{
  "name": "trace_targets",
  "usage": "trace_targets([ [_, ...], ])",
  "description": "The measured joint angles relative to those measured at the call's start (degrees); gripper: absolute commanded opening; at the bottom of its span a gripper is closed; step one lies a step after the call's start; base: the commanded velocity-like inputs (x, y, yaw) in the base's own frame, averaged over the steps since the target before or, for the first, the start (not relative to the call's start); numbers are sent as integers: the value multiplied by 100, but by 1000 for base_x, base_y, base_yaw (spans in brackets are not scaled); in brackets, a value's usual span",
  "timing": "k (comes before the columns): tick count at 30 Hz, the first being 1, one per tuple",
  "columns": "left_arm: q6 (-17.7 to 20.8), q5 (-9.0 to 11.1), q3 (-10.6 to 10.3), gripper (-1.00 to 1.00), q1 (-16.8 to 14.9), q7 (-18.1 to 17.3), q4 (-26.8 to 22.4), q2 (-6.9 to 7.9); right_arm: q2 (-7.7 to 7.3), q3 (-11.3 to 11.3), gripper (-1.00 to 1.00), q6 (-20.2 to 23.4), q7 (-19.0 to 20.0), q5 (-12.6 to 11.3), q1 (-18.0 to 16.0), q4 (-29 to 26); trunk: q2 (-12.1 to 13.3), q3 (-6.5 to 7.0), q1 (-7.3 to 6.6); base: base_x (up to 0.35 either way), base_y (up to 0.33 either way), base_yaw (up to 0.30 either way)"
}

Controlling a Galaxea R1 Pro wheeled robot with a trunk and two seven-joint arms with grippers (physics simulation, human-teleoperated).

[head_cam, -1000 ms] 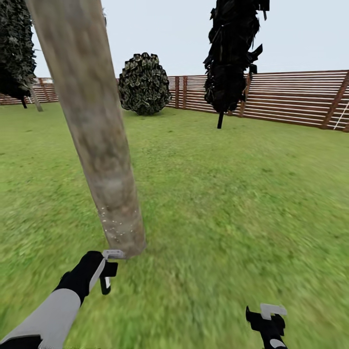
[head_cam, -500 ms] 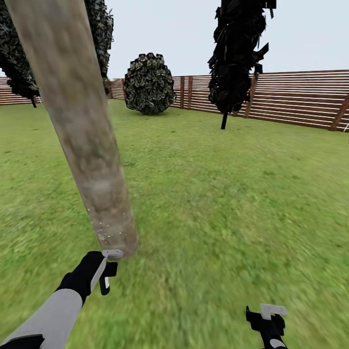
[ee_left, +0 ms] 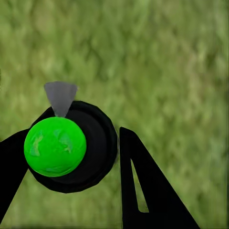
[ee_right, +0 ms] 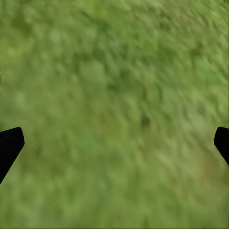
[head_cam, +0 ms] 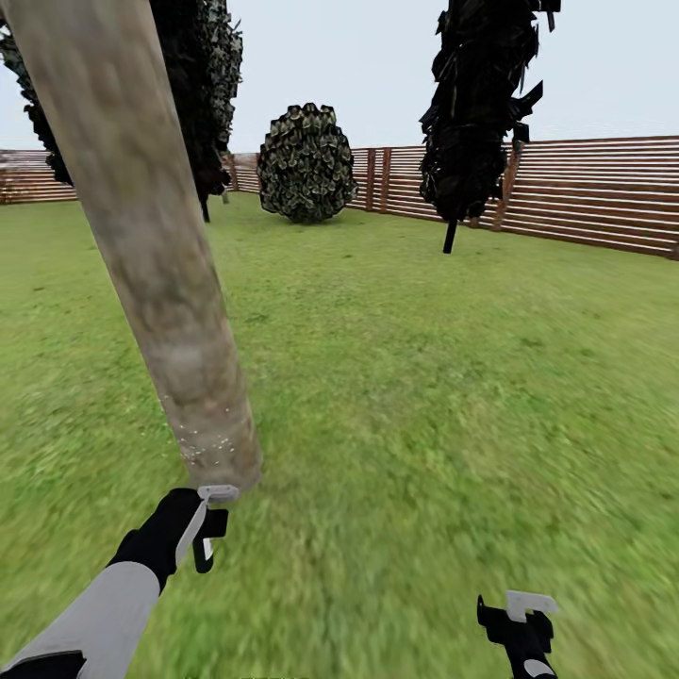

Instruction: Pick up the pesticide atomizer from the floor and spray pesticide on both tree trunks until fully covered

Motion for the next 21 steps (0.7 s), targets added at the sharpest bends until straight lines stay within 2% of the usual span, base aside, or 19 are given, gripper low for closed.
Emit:
trace_targets([
  [3, -2, 1, 5, -100, -1, 4, -8, 1, -1, 0, 100, 0, -1, 0, 1, -1, 0, 0, -1, 88, -283, 130],
  [15, -3, -11, 8, -100, -3, 14, -8, 23, -1, 0, 100, 0, 8, 0, 2, -2, 0, 0, -1, 117, -282, 11],
  [21, 6, -25, 25, -100, 2, 20, -11, 75, 0, 0, 100, 0, 9, 0, 0, 0, 0, 0, -1, 135, -274, 230],
])
